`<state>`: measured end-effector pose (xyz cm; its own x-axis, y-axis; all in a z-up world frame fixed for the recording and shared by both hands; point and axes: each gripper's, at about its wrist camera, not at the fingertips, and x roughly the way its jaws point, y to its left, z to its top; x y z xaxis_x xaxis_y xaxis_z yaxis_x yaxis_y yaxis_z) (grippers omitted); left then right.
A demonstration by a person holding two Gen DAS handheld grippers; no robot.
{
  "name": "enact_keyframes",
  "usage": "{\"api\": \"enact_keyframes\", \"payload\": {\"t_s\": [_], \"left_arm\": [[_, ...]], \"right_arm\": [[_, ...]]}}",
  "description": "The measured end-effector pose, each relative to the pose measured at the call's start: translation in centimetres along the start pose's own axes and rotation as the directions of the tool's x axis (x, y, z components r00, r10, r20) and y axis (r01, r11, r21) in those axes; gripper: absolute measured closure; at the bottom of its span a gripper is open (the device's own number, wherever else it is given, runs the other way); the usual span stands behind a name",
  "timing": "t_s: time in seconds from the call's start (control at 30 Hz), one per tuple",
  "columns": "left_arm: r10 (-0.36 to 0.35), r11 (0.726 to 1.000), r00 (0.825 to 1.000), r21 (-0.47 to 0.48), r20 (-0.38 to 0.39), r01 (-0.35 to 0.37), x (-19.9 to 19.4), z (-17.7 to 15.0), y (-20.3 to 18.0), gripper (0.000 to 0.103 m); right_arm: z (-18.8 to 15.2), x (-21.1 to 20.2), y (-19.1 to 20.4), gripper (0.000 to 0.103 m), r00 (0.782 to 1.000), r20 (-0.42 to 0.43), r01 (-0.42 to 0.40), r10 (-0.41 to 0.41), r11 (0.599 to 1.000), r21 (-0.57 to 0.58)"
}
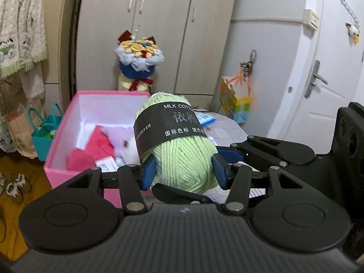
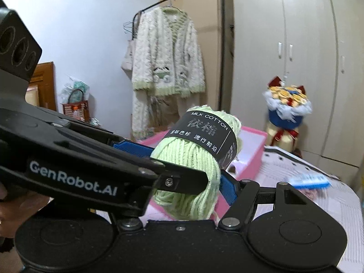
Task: Organize soft objects
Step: 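Lift the yarn ball with the left gripper and carry it over the box, then lower the yarn ball into the box and open the left gripper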
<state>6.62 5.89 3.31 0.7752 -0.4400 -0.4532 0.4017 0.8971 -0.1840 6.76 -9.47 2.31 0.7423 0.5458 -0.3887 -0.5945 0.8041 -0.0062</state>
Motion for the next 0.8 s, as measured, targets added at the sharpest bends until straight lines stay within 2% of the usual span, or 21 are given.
{"api": "enact_keyframes", "payload": {"t_s": [0.2,0.33,0.47,0.57,0.8], "left_arm": [[0.013,0.999,1.000,-0.037,-0.019,-0.014,2.7,3.3,4.3,0.051],[0.007,0.992,0.999,-0.125,-0.036,-0.011,5.5,5.0,7.9,0.051],[0.021,0.986,0.996,-0.161,-0.084,-0.034,8.5,6.0,10.8,0.051],[0.044,0.984,0.993,-0.165,-0.114,-0.062,10.5,6.3,12.4,0.051],[0.080,0.982,0.984,-0.156,-0.162,-0.105,14.1,6.7,14.9,0.051]], "right_arm": [[3.0,5.2,-1.4,0.027,0.998,-0.036,-0.057,0.057,0.998,-0.025],[4.1,8.8,-3.4,0.026,0.993,-0.036,-0.114,0.115,0.993,0.021],[5.0,12.7,-4.8,0.026,0.980,-0.108,-0.160,0.165,0.986,0.053],[5.4,15.2,-5.3,0.026,0.969,-0.166,-0.181,0.184,0.983,0.029],[5.9,20.2,-5.4,0.026,0.942,-0.301,-0.182,0.151,0.980,-0.078]]}}
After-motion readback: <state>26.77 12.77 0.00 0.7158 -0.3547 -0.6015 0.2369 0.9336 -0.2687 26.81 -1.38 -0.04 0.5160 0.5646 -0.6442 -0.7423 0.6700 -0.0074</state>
